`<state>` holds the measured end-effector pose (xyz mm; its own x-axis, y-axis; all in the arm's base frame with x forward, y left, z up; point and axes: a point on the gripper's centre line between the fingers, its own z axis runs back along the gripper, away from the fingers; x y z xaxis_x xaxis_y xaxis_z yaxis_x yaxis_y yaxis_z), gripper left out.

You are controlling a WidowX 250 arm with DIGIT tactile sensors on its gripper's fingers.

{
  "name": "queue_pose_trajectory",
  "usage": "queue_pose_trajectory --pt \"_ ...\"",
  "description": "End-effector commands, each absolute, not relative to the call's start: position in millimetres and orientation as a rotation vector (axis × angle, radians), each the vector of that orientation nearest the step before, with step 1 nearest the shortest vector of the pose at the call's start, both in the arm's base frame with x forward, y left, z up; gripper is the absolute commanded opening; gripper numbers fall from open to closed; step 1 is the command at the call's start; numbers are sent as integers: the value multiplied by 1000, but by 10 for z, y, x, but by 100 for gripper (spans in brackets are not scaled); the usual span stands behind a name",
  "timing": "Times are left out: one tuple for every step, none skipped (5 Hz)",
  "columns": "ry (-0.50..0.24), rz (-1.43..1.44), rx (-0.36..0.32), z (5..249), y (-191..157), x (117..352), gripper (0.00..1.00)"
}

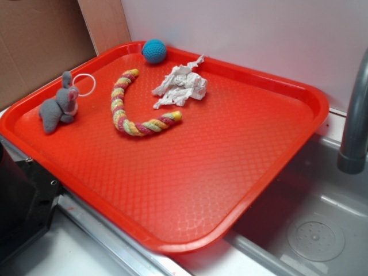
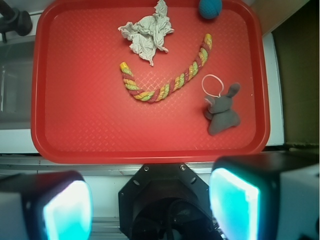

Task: Grab the gray animal.

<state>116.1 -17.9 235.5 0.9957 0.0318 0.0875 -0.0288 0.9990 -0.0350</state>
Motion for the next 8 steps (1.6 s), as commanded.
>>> queue_pose_trajectory --pt "-88 30 -34 2355 -179 1161 100" --pt "-104 26 -28 2313 -54 1155 100" --pt "-139 -24 -5 2245 95 1180 100" --pt "-183 -134 10 2051 288 1226 100" --pt "-223 -213 5 1835 543 1259 100" --pt "-240 -267 -24 1611 794 1287 100" --pt "-241 -298 -72 1344 1013 1392 100" --pt "-208 -284 -39 1075 1124 1502 100"
